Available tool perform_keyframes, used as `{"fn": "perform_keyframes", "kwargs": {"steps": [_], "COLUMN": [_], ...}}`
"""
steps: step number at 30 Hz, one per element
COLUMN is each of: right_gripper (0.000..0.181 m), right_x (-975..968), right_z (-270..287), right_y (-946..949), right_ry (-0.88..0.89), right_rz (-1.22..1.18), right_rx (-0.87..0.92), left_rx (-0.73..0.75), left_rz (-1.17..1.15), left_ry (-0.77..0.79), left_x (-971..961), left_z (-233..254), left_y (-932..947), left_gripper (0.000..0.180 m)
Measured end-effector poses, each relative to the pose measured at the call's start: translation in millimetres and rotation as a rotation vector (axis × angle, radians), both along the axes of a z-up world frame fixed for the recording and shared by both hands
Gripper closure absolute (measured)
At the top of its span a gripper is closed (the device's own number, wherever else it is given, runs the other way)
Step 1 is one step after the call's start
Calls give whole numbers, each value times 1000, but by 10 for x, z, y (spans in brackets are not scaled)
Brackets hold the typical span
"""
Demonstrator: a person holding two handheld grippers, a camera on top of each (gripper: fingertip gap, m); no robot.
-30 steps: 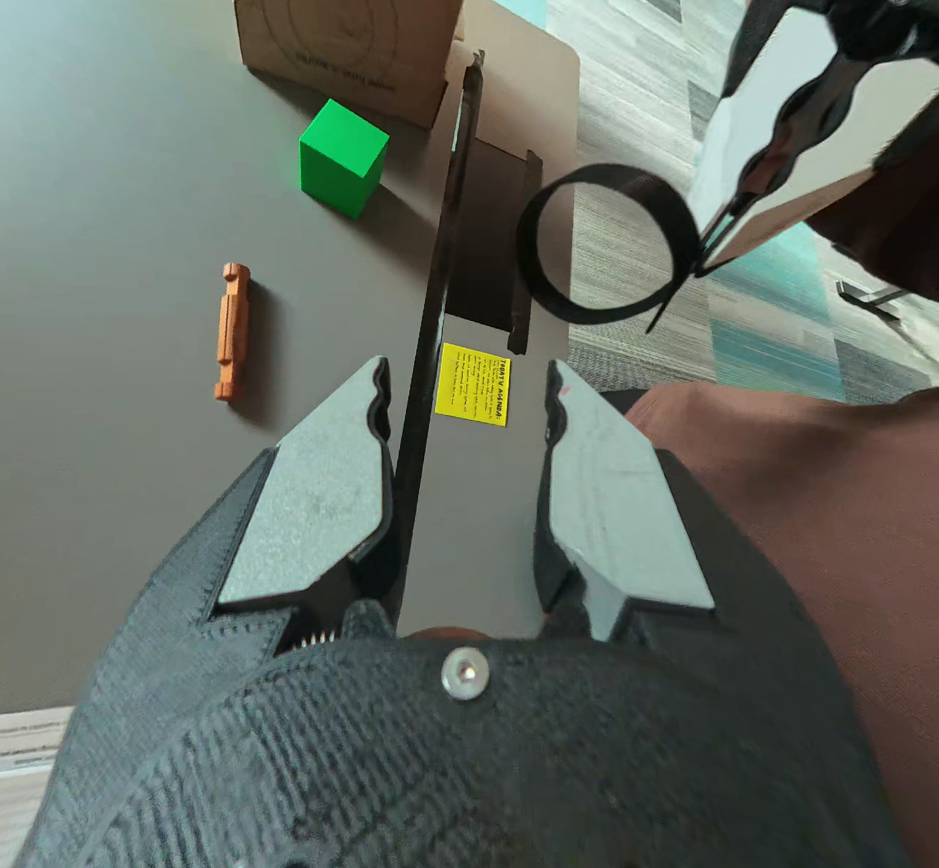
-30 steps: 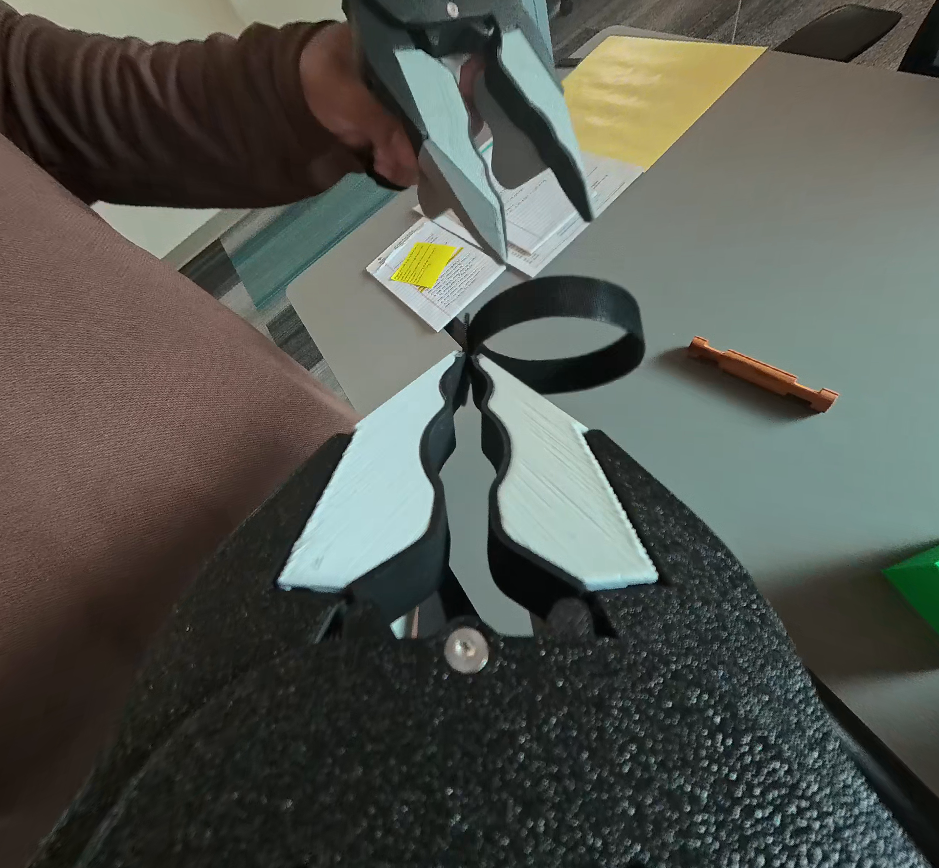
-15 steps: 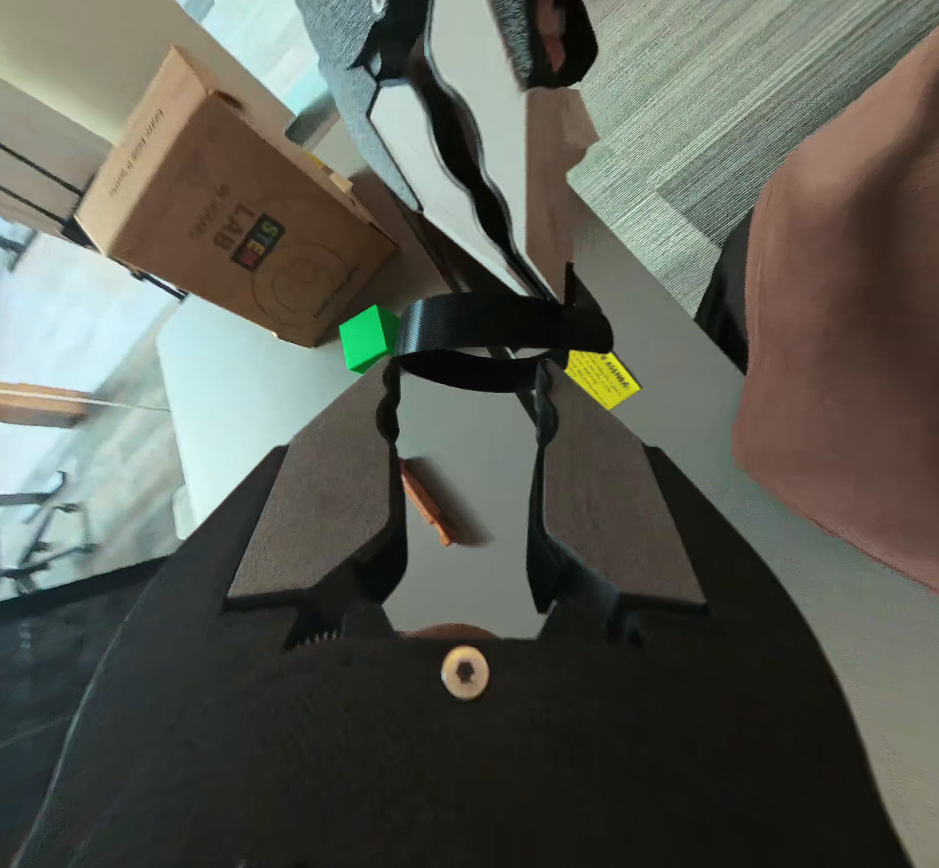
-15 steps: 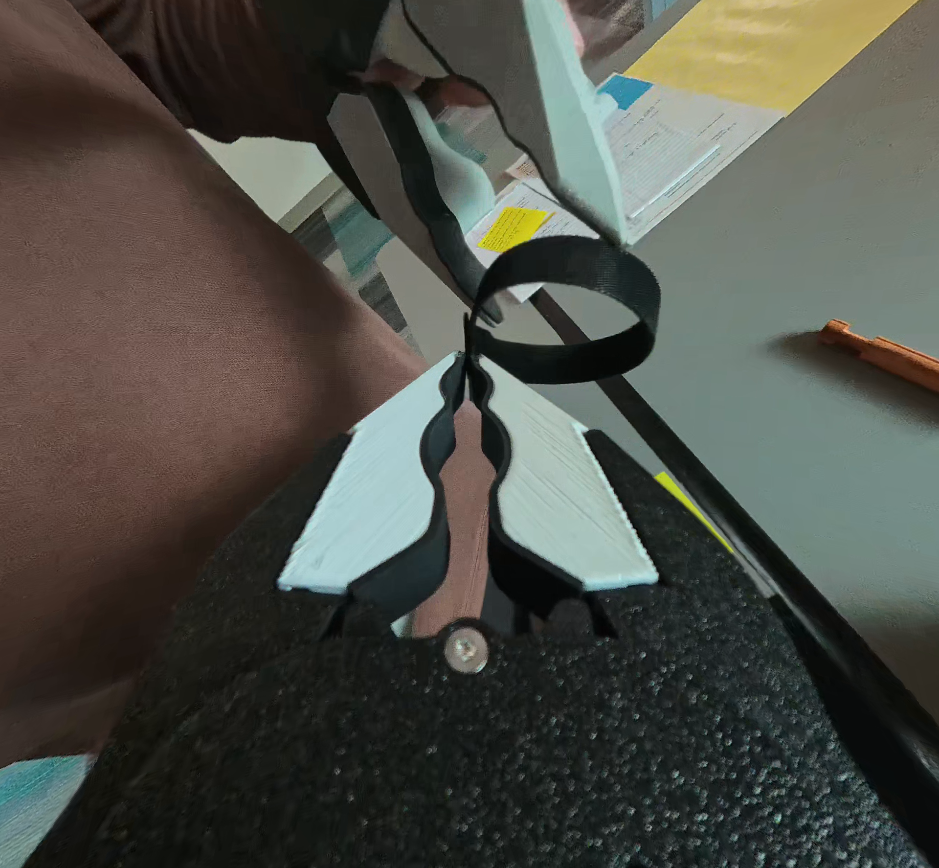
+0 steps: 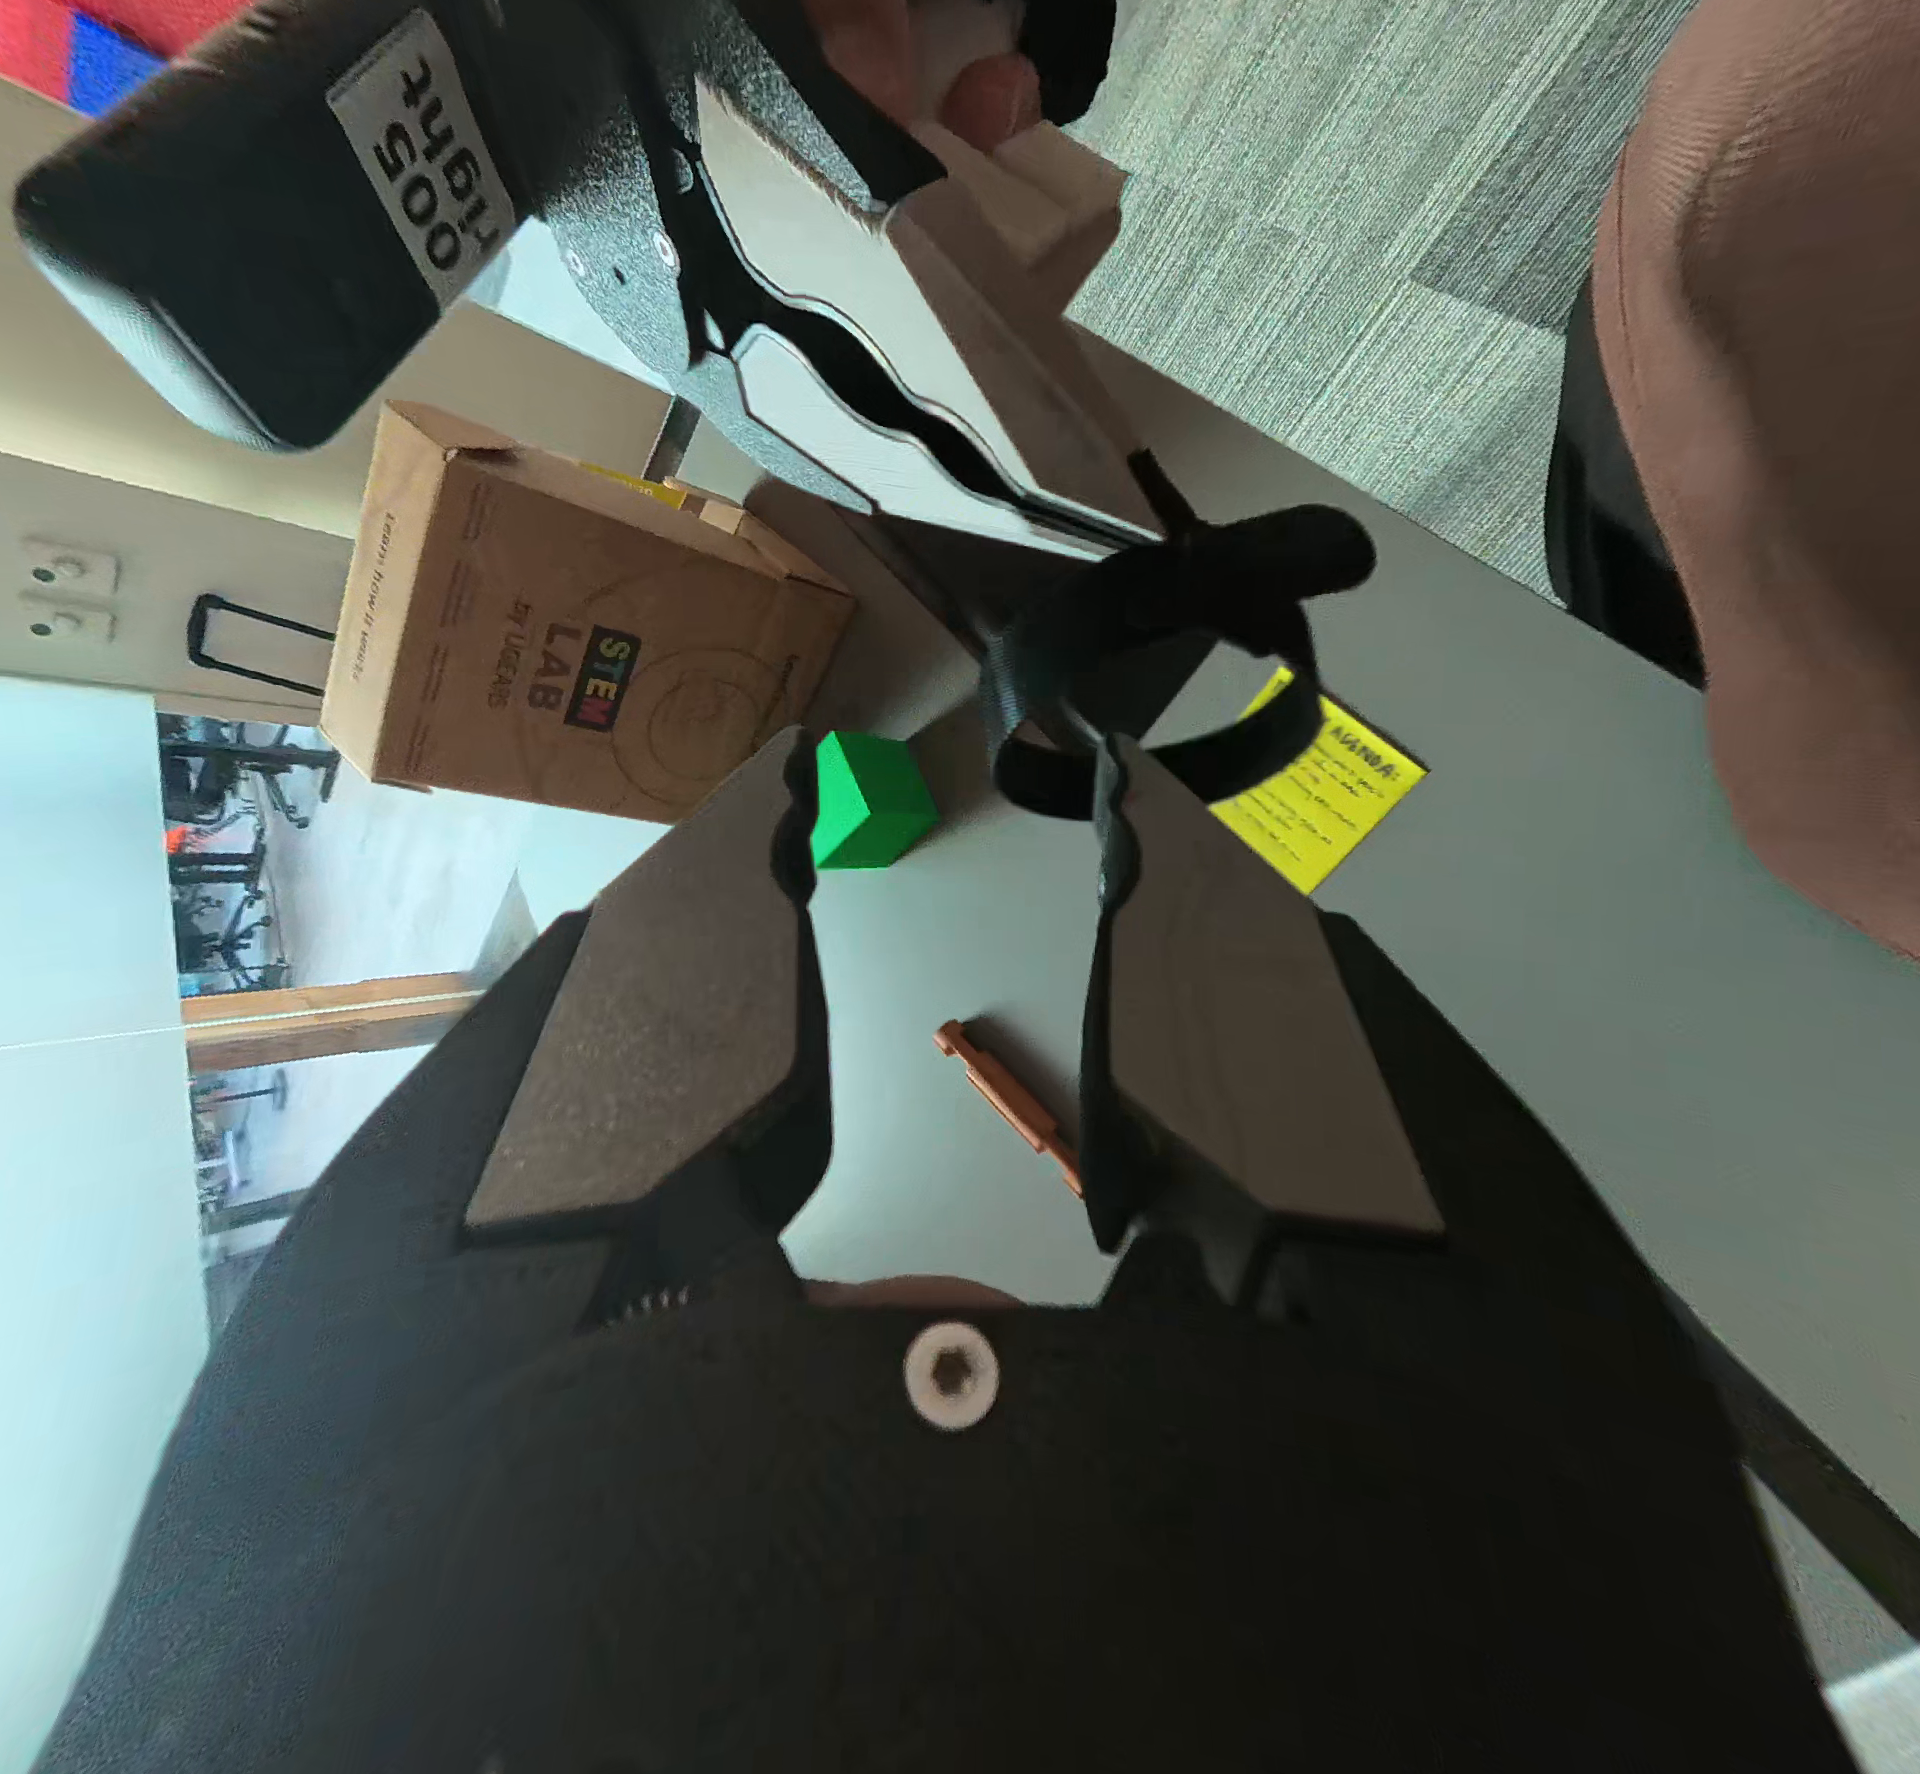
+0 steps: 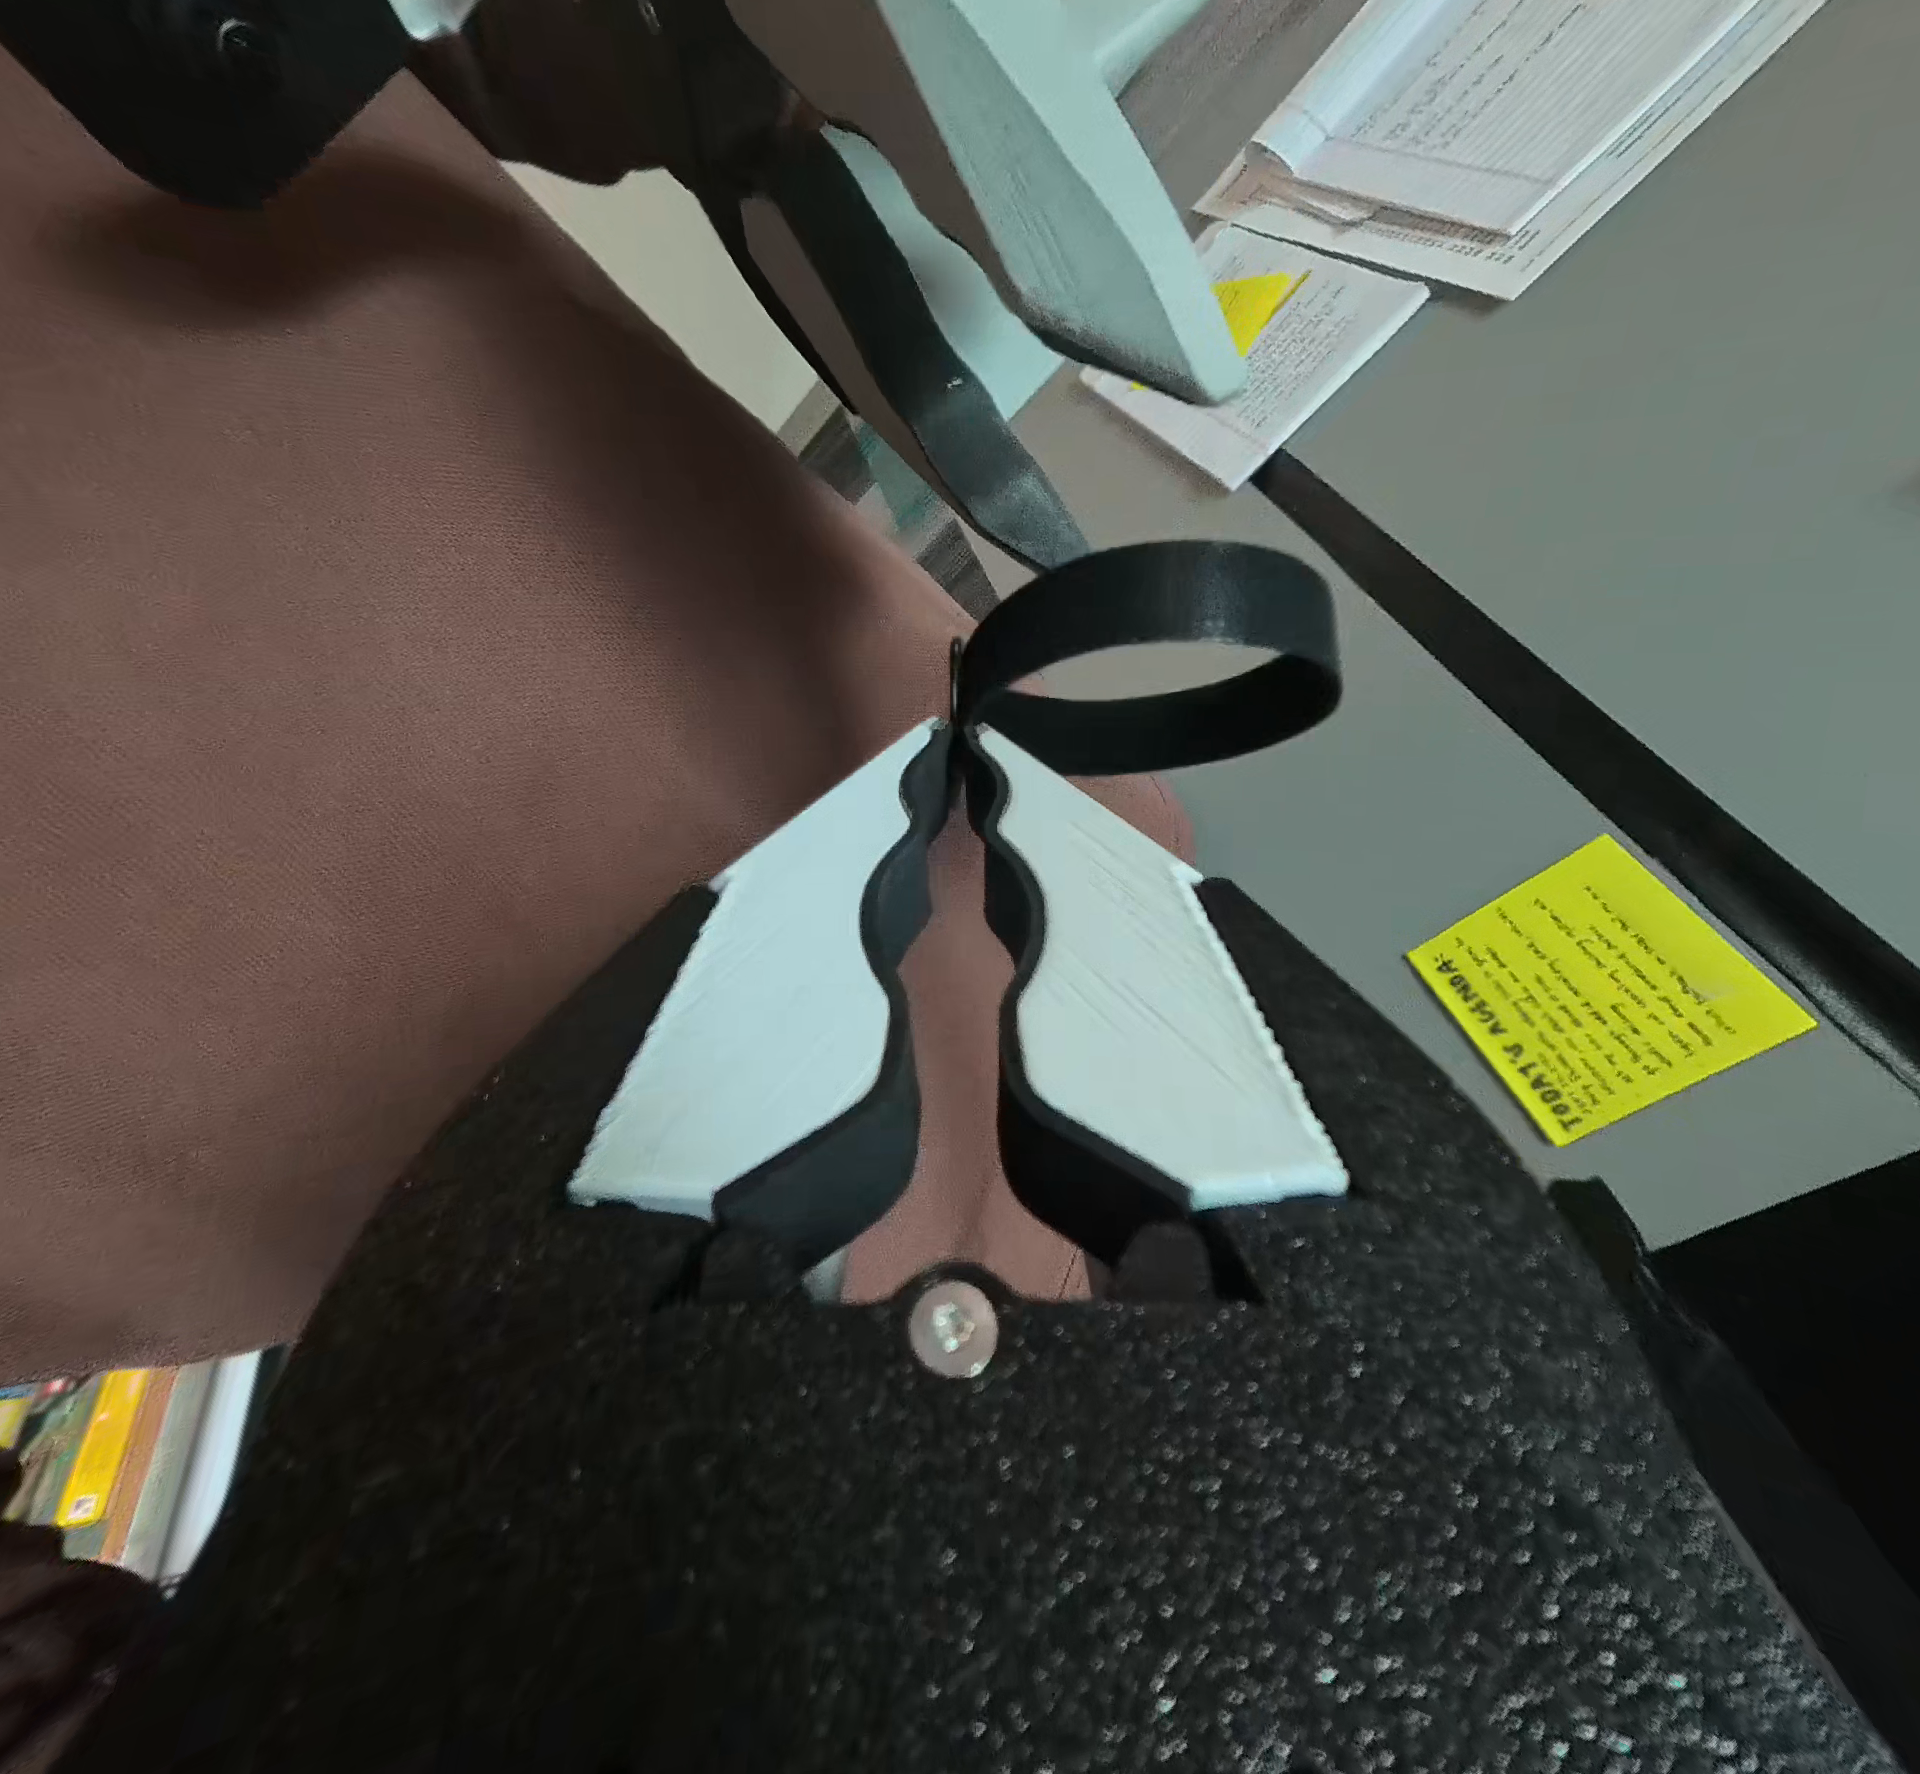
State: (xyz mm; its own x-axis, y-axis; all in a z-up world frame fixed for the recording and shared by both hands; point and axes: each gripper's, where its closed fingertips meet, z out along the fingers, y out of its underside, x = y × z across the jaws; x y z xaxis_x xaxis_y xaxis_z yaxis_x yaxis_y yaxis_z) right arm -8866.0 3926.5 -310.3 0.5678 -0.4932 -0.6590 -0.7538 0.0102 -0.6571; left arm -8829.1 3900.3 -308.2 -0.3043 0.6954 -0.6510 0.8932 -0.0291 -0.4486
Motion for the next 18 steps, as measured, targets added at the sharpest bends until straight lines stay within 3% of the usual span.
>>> {"fn": "perform_keyframes", "kwargs": {"steps": [6, 9, 11, 15, 18], "right_gripper": [181, 181, 181, 181, 181], "right_x": [-120, -198, -219, -305, -421], "right_z": [-8, -36, -48, 12, 110], "right_y": [-264, -424, -566, -826, -901], "right_ry": [-24, -31, -48, -125, -196], "right_rz": [-22, -31, -74, -179, -278], "right_rx": [47, 56, 49, -46, -259], "left_rx": [45, 51, 69, 209, 342], "left_rz": [-89, -112, -62, 84, 190], "left_ry": [-46, -44, -21, 231, 524], "left_x": [-250, -411, -442, -552, -702], "left_z": [-153, -189, -236, -268, -185], "left_y": [-203, -400, -581, -790, -851], "left_gripper": [130, 173, 180, 180, 180]}}
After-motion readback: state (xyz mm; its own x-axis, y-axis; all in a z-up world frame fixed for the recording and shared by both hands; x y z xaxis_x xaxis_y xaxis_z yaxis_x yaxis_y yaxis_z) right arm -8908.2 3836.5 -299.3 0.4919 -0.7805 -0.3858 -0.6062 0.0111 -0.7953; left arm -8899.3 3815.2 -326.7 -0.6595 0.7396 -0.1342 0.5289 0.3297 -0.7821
